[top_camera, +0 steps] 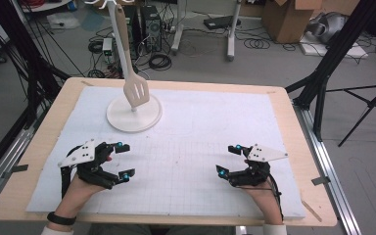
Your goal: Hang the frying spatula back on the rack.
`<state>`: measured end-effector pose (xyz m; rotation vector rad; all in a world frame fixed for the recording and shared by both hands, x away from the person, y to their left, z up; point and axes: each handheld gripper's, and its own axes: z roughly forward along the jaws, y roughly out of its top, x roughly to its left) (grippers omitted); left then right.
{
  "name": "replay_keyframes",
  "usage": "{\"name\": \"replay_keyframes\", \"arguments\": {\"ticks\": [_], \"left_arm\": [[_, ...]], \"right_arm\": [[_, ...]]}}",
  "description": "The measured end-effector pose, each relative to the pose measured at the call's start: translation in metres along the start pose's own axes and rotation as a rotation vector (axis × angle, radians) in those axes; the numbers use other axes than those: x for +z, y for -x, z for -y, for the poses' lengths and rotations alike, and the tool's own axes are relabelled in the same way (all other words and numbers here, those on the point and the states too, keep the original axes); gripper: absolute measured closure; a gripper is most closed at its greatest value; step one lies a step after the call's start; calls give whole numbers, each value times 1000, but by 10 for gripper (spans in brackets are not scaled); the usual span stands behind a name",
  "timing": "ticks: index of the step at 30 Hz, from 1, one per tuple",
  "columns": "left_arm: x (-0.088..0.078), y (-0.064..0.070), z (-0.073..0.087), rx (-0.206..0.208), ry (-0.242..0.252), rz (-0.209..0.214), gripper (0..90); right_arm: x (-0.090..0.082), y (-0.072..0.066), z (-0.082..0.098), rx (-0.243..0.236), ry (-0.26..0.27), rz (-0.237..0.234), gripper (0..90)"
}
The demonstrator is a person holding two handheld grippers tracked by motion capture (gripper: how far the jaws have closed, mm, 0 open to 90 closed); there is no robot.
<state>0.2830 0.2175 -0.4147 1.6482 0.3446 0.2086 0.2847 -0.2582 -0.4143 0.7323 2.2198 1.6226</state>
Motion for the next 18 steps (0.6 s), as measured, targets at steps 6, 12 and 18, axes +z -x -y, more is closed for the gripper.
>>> {"name": "replay_keyframes", "arguments": {"ticks": [6, 12, 18], "left_arm": [[0, -1, 7, -7, -6, -7, 168], [-2, -1, 9, -7, -16, -9, 168], [-4, -2, 10, -10, -17, -16, 168]], "right_arm": [[-2, 1, 1, 12, 4, 0, 148], [-1, 1, 1, 10, -2, 1, 148], [-2, 1, 1, 9, 11, 1, 148]]}}
